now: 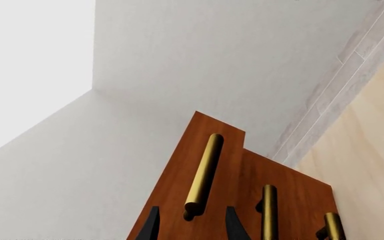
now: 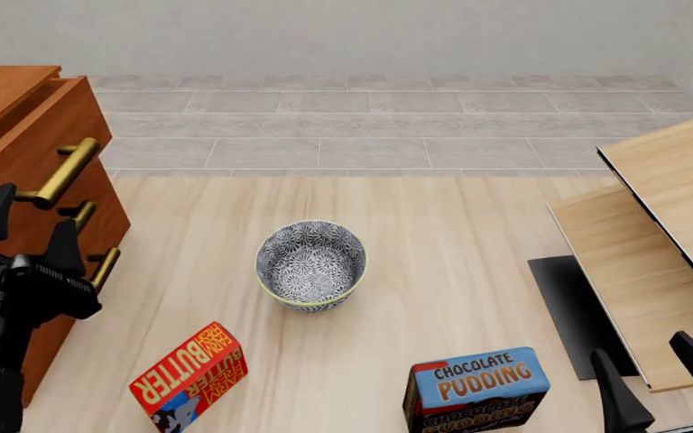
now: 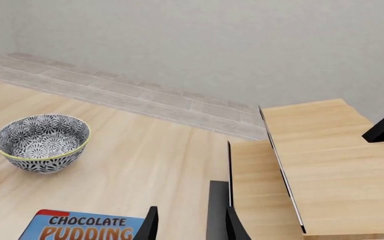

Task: Close the top drawer of the cabinet.

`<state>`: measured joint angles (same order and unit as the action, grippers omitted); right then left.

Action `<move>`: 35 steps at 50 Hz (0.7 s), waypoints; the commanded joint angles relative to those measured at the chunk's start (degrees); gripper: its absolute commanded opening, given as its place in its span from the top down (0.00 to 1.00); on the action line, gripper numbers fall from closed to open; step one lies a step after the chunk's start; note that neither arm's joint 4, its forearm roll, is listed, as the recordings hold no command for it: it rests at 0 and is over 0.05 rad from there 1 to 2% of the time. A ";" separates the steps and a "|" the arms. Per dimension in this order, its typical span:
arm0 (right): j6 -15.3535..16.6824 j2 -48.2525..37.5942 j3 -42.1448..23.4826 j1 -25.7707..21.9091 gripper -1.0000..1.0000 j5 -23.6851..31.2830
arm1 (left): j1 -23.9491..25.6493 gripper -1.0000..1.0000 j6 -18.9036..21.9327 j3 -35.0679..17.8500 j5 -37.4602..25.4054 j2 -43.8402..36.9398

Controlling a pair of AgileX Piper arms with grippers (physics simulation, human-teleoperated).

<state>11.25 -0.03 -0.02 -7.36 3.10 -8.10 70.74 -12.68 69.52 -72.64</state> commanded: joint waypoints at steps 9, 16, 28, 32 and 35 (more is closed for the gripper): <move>0.73 0.01 0.01 -0.44 0.00 0.13 | -3.54 0.00 -0.99 0.05 0.38 0.92; 0.69 0.01 0.00 -0.68 0.00 0.19 | -3.90 0.00 -1.04 -0.10 0.38 0.48; 1.00 0.01 0.01 -0.79 0.00 0.21 | -4.93 0.00 -1.54 -0.17 0.38 0.30; 1.09 0.01 0.01 -0.81 0.00 0.24 | -5.31 0.00 -1.63 0.08 0.38 0.56; 1.15 0.01 0.01 -0.94 0.00 0.22 | -5.83 0.00 -2.01 0.15 0.38 0.55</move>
<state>12.16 -0.02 -0.01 -8.11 3.30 -11.04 69.33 -12.97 69.39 -72.42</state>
